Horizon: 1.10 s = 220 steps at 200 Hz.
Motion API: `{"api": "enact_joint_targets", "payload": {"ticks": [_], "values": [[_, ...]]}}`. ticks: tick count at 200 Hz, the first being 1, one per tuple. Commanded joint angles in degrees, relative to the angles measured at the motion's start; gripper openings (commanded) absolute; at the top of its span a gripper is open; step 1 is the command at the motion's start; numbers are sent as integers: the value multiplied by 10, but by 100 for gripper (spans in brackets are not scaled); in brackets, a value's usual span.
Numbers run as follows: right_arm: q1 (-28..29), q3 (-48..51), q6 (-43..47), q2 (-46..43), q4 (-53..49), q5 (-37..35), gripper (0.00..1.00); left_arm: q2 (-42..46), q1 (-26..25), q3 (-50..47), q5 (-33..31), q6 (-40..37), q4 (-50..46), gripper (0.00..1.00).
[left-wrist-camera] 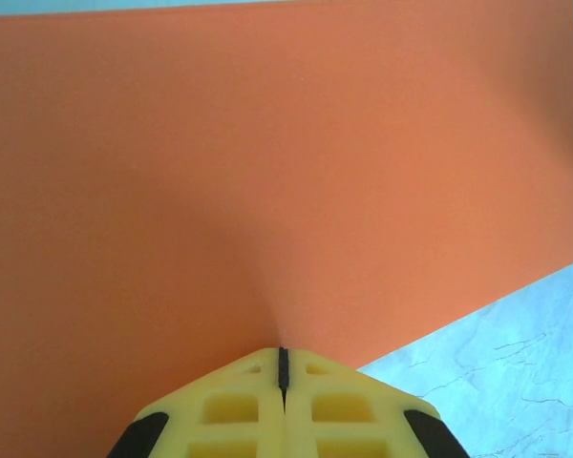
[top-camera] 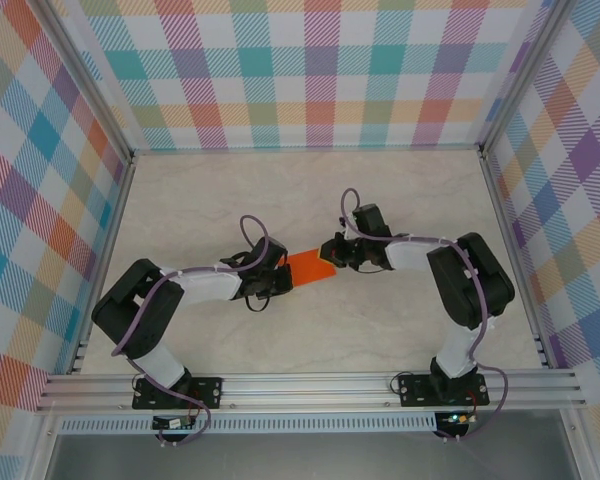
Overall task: Fold a paper plane with a square sheet of paper (pick it up from the middle)
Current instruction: First fold in half a square sheet of paper at the center of the table.
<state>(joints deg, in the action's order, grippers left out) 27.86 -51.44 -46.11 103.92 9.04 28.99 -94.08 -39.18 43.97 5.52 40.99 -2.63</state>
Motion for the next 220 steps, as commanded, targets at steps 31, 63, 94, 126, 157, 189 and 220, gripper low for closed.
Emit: {"api": "enact_joint_targets", "payload": {"ticks": [31, 63, 94, 126, 157, 189, 220], "values": [[15, 12, -41, 27, 31, 1, 0, 6, 3, -14, 19, 75, 57, 0], [17, 14, -36, 33, 21, 5, 0, 9, -3, -20, -4, 133, 114, 0], [17, 16, -37, 41, 7, -7, 0, -18, -17, -30, -21, 181, 174, 0], [17, 22, -42, 41, 6, -14, 0, -47, -22, -37, -22, 210, 222, 0], [17, 22, -42, 45, -2, -18, 0, -53, -23, -52, -34, 225, 241, 0], [17, 22, -38, 48, -16, -28, 0, -57, -25, -81, -42, 245, 267, 0], [17, 24, -38, 51, -29, -35, 0, -51, -26, -115, -57, 256, 281, 0]]}}
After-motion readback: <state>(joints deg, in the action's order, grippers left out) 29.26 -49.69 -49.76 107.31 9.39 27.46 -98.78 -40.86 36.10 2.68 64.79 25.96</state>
